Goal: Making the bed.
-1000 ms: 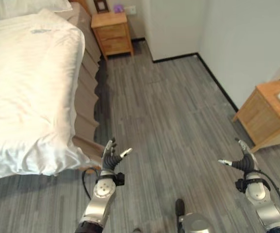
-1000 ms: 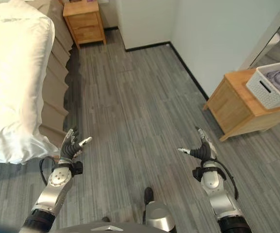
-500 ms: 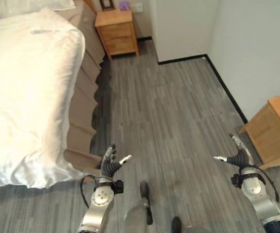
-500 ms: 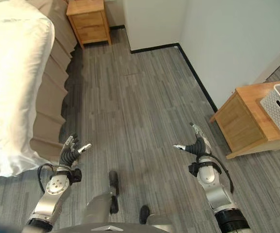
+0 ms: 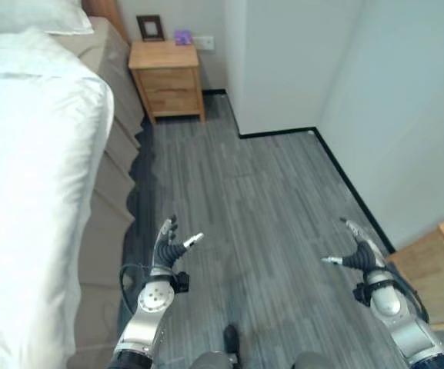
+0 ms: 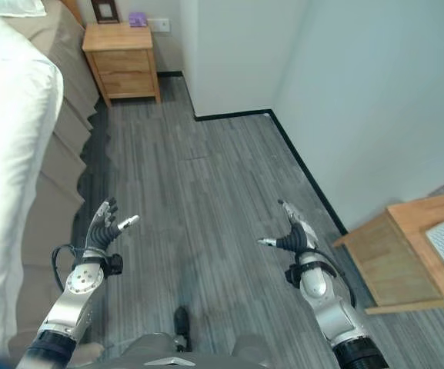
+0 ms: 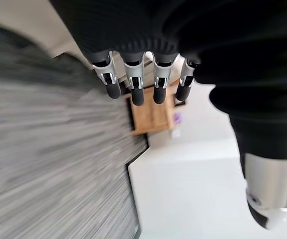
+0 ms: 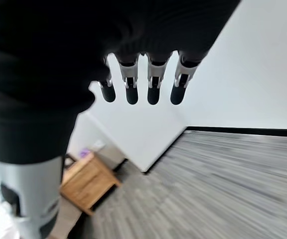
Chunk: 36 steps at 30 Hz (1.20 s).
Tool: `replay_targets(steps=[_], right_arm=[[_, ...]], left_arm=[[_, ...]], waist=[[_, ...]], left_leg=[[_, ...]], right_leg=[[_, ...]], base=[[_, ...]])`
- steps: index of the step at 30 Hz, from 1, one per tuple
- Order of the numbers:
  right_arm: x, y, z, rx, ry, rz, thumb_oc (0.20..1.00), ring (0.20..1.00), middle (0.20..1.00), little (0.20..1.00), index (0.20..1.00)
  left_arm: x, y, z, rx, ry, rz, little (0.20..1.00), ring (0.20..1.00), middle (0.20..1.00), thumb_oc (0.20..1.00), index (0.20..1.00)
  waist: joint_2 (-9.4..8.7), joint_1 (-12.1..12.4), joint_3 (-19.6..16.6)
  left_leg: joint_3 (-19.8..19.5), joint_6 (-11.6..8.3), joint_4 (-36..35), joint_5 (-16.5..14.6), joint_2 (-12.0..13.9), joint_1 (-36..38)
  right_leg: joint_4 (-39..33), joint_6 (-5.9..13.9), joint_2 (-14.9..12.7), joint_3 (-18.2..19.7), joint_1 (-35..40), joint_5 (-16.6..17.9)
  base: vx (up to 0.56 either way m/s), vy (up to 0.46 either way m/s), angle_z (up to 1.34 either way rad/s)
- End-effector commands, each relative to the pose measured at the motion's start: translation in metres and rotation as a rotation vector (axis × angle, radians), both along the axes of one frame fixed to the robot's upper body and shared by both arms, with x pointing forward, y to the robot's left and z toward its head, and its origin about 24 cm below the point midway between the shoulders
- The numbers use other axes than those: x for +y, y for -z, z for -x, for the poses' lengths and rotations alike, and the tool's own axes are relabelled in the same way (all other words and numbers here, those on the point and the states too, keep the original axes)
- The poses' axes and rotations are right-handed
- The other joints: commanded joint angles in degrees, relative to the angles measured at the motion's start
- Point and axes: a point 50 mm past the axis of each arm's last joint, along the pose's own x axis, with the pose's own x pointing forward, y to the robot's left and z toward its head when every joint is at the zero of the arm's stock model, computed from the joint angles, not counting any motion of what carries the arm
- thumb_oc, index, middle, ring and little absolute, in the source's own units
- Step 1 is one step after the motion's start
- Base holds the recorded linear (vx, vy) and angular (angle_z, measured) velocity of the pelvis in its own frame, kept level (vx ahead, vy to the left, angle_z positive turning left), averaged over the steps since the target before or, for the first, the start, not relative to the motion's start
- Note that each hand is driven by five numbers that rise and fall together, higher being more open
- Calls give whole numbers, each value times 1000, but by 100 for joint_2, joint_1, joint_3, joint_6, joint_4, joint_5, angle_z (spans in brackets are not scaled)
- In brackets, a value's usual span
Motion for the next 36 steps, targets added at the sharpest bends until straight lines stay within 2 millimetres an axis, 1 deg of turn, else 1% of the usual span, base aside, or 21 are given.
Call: replay_targets(steps=[1, 4, 6, 8, 10, 13, 15, 16, 17, 19, 20, 21, 22, 24, 25, 26, 31, 33, 34, 35, 36], right_arm=[[-7, -27, -17, -131, 28, -10, 1000, 1000, 1000, 1000, 1000], [-12, -25, -17, -124, 60, -18, 1000, 1000, 1000, 1000, 1000], [-11, -23, -16, -115, 60, -16, 1000, 1000, 1000, 1000, 1000], [-13, -19, -9, -100, 50, 2, 1000, 1000, 1000, 1000, 1000], [-15, -16, -5, -80, 55, 4, 1000, 1000, 1000, 1000, 1000], [-19, -12, -1, -53, 45, 11, 1000, 1000, 1000, 1000, 1000], [-18, -15, -4, -64, 33, 9, 1000, 1000, 1000, 1000, 1000], [-17, -17, -6, -75, 26, 4, 1000, 1000, 1000, 1000, 1000], [-15, -18, -6, -73, 17, -1, 1000, 1000, 1000, 1000, 1000], [-12, -18, -9, -63, -7, 15, 1000, 1000, 1000, 1000, 1000], [-13, -21, -11, -74, -11, 37, 1000, 1000, 1000, 1000, 1000], [-13, -21, -11, -74, -11, 37, 1000, 1000, 1000, 1000, 1000], [-9, -20, -13, -69, -29, 44, 1000, 1000, 1000, 1000, 1000], [-6, -22, -16, -73, -45, 50, 1000, 1000, 1000, 1000, 1000], [-6, -21, -16, -73, -43, 62, 1000, 1000, 1000, 1000, 1000], [-17, -15, -7, -40, 1, 80, 1000, 1000, 1000, 1000, 1000], [-21, -11, -2, -14, 15, 77, 1000, 1000, 1000, 1000, 1000], [-18, -5, 1, 12, 4, 84, 1000, 1000, 1000, 1000, 1000], [-13, -6, -2, 5, -7, 90, 1000, 1000, 1000, 1000, 1000], [-13, -6, -3, 3, -8, 89, 1000, 1000, 1000, 1000, 1000], [-10, -8, -5, -9, -12, 79, 1000, 1000, 1000, 1000, 1000]], left_arm=[[10, -15, 4, -82, -15, -38, 1000, 1000, 1000, 1000, 1000], [12, -13, 1, -71, -34, -36, 1000, 1000, 1000, 1000, 1000], [15, -11, 0, -66, -56, -40, 1000, 1000, 1000, 1000, 1000], [11, -9, 2, -70, -51, -39, 1000, 1000, 1000, 1000, 1000], [8, -6, 4, -60, -47, -31, 1000, 1000, 1000, 1000, 1000], [-3, 1, 7, -42, -37, 27, 1000, 1000, 1000, 1000, 1000], [-11, 0, 5, -54, -34, 90, 1000, 1000, 1000, 1000, 1000], [-14, 0, 5, -55, -27, 101, 1000, 1000, 1000, 1000, 1000], [-17, 0, 5, -61, -20, 125, 1000, 1000, 1000, 1000, 1000], [-22, 2, 7, -49, -18, 142, 1000, 1000, 1000, 1000, 1000], [-24, 1, 6, -60, -15, 156, 1000, 1000, 1000, 1000, 1000], [-24, 1, 6, -60, -15, 156, 1000, 1000, 1000, 1000, 1000], [-23, 4, 10, -49, -21, 157, 1000, 1000, 1000, 1000, 1000], [-21, 8, 13, -35, -36, 164, 1000, 1000, 1000, 1000, 1000], [-20, 8, 13, -31, -40, 164, 1000, 1000, 1000, 1000, 1000], [-9, 14, 18, 11, -65, 145, 1000, 1000, 1000, 1000, 1000], [4, 19, 26, 49, -75, 97, 1000, 1000, 1000, 1000, 1000], [12, 21, 30, 69, -85, 63, 1000, 1000, 1000, 1000, 1000], [21, 19, 29, 79, -93, 14, 1000, 1000, 1000, 1000, 1000], [22, 18, 28, 78, -94, 12, 1000, 1000, 1000, 1000, 1000], [28, 17, 27, 82, -111, -17, 1000, 1000, 1000, 1000, 1000]], waist=[[-220, -104, 91], [-223, -330, 83], [-175, -447, 86], [-148, -597, -41], [-121, -667, -76], [66, -739, -122], [65, -626, -4], [-11, -575, 29], [-81, -482, 59], [-67, -300, 89], [-95, -289, 152], [-94, -281, 154], [-1, -149, 160], [59, -63, 115], [22, -63, 105], [-21, -160, 56], [-4, -95, -69], [-16, -70, -198], [-76, -61, -185], [-103, -60, -174], [-121, -79, -134]], left_leg=[[240, -960, 24, -621, 855, 444], [140, -1079, 24, -968, 855, 893], [138, -1178, 24, -1209, 899, 1279], [-51, -1210, 56, -1521, 882, 1773], [-139, -1226, 274, -1537, 940, 1860], [-375, -1446, 1691, -835, 1308, 1563], [-623, -1556, 3182, -17, 1358, 949], [-542, -1527, 3523, 25, 1357, 710], [-516, -1408, 3552, -247, 1161, 414], [-390, -1227, 3232, -592, 785, 14], [194, -1325, 3196, -509, 1042, -263], [202, -1326, 3193, -510, 1044, -256], [339, -1102, 2605, -944, 776, -303], [104, -1020, 1925, -1029, 552, -213], [294, -1033, 1848, -967, 597, -280], [1658, -1132, 1356, -569, 1186, -346], [2014, -1188, 881, -85, 1297, -488], [1840, -1046, 458, -137, 1003, -171], [1758, -881, 127, -196, 783, 148], [1768, -854, 124, -209, 746, 149], [1729, -807, 107, -273, 717, 223]], right_leg=[[-2132, -54, 529, -278, 389, 1147], [-3311, 38, 740, -445, -1, 1569], [-3418, 101, 725, -719, -532, 1667], [-3391, 37, 759, -624, -549, 1741], [-3330, -50, 789, -517, -439, 1890], [-3316, -317, 990, -496, -2, 1864], [-3376, -613, 1156, -398, 468, 1661], [-3416, -688, 1150, -378, 657, 1565], [-3428, -702, 1113, -278, 826, 1446], [-3428, -647, 1086, -101, 1034, 1271], [-3428, -691, 1008, -139, 1243, 1077], [-3428, -692, 1010, -130, 1243, 1077], [-3428, -622, 1008, -114, 1486, 905], [-3428, -570, 997, -93, 1554, 834], [-3428, -545, 923, -212, 1643, 806], [-3389, -459, 799, -760, 2069, 545], [-3317, -281, 617, -1199, 2471, 487], [-2782, -150, 373, -1329, 2461, 488], [-1744, -9, 19, -1293, 2144, 805], [-1653, 23, -36, -1266, 2096, 778], [-1312, 77, -121, -1179, 1945, 1039]], base=[[551, -137, 88], [482, -118, 44], [531, -162, 28], [733, -258, 11], [445, -180, 8], [434, -291, 26], [346, -318, -3], [507, -306, -54], [453, -187, -70], [450, -77, -55], [340, -73, -48], [462, -20, -56], [383, 105, -14], [328, 106, -6], [490, 123, 0], [367, 90, 33], [309, 161, 129], [327, 275, 45], [227, 238, 68], [201, 172, 71], [148, 99, 75]])
